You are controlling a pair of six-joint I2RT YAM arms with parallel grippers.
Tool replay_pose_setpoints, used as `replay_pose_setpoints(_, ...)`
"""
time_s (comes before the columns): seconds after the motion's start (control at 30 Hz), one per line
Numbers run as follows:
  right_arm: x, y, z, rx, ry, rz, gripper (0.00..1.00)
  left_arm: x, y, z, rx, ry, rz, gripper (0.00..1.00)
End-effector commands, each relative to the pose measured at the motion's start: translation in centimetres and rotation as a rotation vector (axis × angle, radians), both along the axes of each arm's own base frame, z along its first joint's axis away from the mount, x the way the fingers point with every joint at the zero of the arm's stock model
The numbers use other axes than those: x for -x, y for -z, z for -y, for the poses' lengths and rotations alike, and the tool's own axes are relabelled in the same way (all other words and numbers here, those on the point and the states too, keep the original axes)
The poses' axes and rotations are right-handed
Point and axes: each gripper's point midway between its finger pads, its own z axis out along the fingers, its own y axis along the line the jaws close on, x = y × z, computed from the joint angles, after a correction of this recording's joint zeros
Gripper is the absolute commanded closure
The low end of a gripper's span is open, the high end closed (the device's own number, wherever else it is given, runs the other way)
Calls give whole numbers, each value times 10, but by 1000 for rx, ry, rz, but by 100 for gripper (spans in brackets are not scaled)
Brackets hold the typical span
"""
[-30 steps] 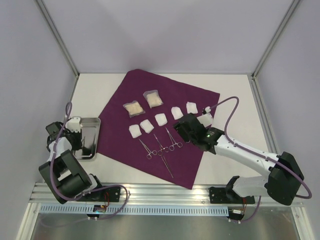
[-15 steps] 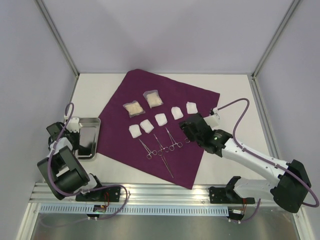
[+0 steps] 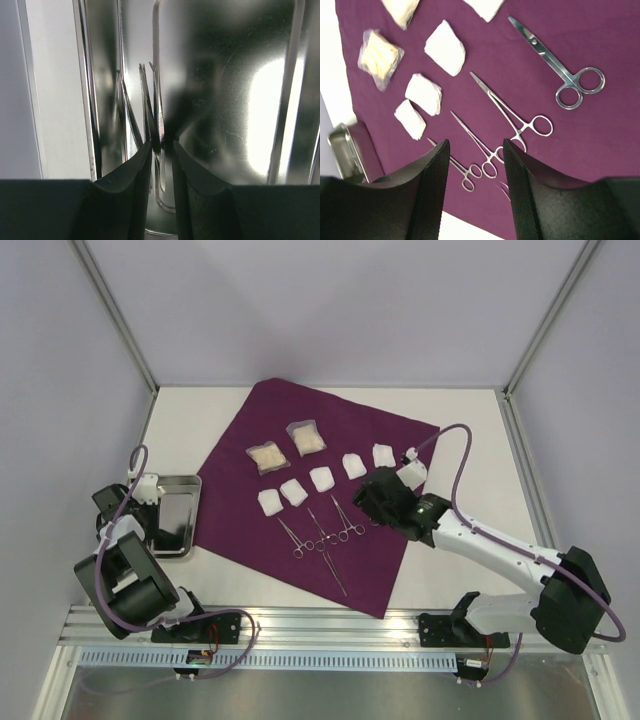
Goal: Prepare the surgical pack
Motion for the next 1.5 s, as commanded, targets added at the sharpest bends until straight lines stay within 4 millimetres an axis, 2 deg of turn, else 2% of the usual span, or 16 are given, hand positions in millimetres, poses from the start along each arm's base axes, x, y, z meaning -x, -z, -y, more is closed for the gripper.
replay_pose_setpoints(0.0,-3,-22,-18,82,-194,56,51,13,8,21,81,41,-37,68)
replay_pose_setpoints(0.03,1,-25,-26,124,-300,62,51,13,4,23,89,44,-38,68)
replay_pose_setpoints(0.13,19,-16,-40,266,-494,28,50,10,-16,28,97,61,-4,66)
replay_pose_setpoints(0.17,37,-5,-42,329,-569,-22,49,8,-28,29,86,71,27,65)
replay_pose_setpoints(0.23,56,16,-51,397,-693,-107,44,9,-42,32,92,80,33,61)
replay_pose_setpoints(0.33,99,51,-64,486,-913,-227,42,12,-66,44,123,112,48,56)
replay_pose_setpoints(0.4,119,63,-69,564,-1011,-255,42,13,-76,52,150,131,62,55)
replay_pose_setpoints(0.43,123,77,-68,618,-1027,-293,43,16,-79,57,169,137,54,55)
replay_pose_setpoints(0.53,136,90,-71,666,-1071,-351,43,20,-85,64,188,149,58,53)
replay_pose_setpoints(0.8,132,104,-73,683,-1032,-362,47,27,-90,72,190,170,67,52)
replay_pose_setpoints(1.0,124,122,-78,693,-1028,-381,55,26,-94,74,190,176,82,52)
replay_pose_setpoints(1.1,121,121,-81,689,-1021,-377,63,26,-94,74,190,180,80,52)
replay_pose_setpoints(1.2,119,115,-83,680,-996,-364,83,27,-94,74,190,179,78,52)
replay_pose_setpoints(1.27,115,105,-83,663,-950,-340,91,27,-94,75,196,177,78,52)
replay_pose_setpoints(1.3,114,101,-81,664,-935,-339,99,27,-94,75,199,177,75,52)
replay_pose_setpoints(1.47,103,65,-81,595,-817,-271,100,24,-101,84,237,183,87,52)
